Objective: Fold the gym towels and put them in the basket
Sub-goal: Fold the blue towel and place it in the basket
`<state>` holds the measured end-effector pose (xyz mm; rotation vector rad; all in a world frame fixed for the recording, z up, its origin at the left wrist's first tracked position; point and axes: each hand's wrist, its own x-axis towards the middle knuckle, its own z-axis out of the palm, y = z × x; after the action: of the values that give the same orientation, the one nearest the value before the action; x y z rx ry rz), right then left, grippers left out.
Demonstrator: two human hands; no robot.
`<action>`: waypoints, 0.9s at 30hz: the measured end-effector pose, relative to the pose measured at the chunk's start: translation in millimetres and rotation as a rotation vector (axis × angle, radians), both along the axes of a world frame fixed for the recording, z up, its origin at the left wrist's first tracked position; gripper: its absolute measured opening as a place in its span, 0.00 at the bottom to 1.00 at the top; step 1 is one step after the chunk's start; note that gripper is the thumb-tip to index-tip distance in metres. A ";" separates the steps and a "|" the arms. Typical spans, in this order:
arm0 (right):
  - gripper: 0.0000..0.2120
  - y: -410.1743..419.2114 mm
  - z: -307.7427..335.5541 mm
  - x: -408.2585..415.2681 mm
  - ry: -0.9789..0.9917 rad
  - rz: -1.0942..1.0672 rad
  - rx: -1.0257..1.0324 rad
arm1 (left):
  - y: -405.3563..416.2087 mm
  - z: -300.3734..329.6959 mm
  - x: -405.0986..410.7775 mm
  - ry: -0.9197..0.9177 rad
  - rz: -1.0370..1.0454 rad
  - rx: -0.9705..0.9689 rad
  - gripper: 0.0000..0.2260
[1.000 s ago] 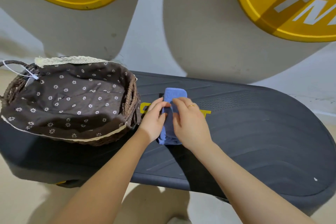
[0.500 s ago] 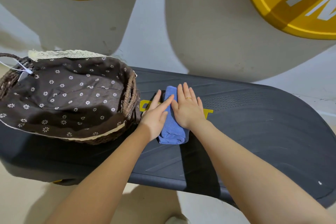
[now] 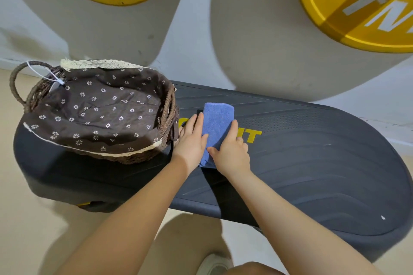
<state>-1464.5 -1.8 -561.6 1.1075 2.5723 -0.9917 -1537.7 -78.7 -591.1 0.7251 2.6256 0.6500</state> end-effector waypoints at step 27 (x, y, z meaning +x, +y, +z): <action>0.20 6.0 166.8 -64.5 0.498 0.593 -0.425 | -132.1 169.9 -26.0 -0.097 0.086 0.564 0.19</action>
<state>-1529.0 4.2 -394.7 -0.0286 2.5681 -1.6634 -1563.7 -210.9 -421.2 0.7041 2.4008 1.4436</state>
